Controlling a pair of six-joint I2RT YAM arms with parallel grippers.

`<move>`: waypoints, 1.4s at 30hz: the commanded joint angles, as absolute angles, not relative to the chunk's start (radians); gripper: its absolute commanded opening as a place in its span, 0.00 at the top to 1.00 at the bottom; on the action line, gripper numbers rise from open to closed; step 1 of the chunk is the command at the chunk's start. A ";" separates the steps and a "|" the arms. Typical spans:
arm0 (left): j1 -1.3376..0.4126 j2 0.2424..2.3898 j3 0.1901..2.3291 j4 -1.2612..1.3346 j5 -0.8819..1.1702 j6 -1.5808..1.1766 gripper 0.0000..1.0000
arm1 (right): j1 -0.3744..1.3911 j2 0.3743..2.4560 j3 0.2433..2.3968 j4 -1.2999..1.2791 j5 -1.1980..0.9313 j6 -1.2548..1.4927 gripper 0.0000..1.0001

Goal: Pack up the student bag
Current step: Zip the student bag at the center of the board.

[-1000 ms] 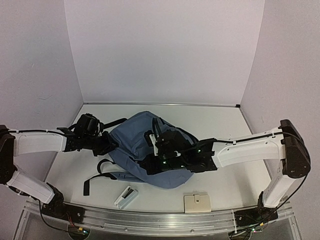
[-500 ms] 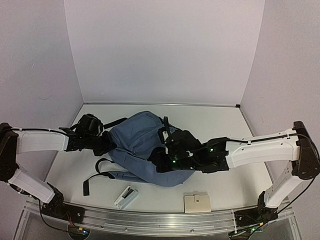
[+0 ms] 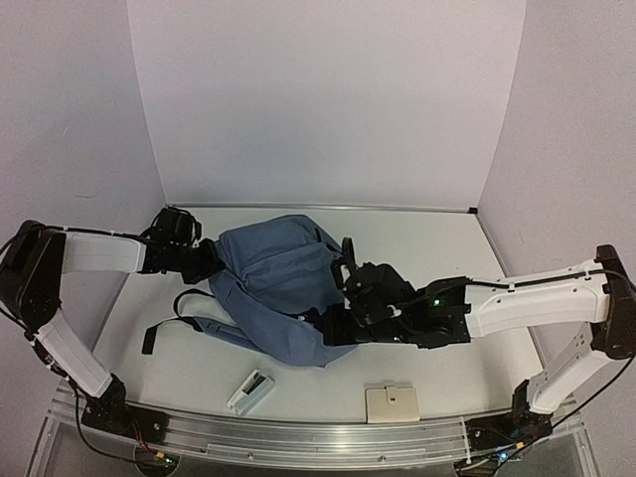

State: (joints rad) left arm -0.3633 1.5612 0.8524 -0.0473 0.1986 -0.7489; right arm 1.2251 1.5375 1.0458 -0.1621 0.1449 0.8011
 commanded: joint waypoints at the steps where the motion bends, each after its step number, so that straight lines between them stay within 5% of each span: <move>1: -0.287 1.703 1.019 0.089 0.169 -0.634 1.00 | 1.230 1.572 1.014 -0.046 0.101 0.850 1.00; 9: -0.268 1.868 1.264 0.069 0.282 -0.524 0.96 | 1.240 1.707 1.043 0.152 0.008 0.866 1.00; 14: -0.270 1.739 1.188 -0.039 0.248 -0.541 0.41 | 1.240 1.774 1.109 0.181 0.009 0.826 1.00; 18: -0.285 1.597 1.041 -0.110 0.257 -0.607 0.19 | 1.240 1.836 1.167 0.194 -0.030 0.799 1.00; 28: -0.475 1.343 0.768 -0.095 0.306 -0.842 0.11 | 1.240 1.900 1.215 0.208 -0.054 0.768 1.00; 37: -0.510 1.365 0.704 -0.033 0.360 -0.938 0.10 | 1.240 1.890 1.201 0.212 -0.035 0.768 1.00; 40: -0.517 1.399 0.701 0.021 0.397 -0.950 0.13 | 1.239 1.880 1.191 0.210 -0.020 0.770 1.00; 42: -0.517 1.410 0.696 0.055 0.410 -0.958 0.25 | 1.239 1.868 1.182 0.207 -0.004 0.777 1.00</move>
State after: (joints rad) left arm -0.5098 1.3837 0.7052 -0.0520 0.3610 -0.9249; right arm 1.2312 1.8832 1.1728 0.1795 -0.0204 0.7818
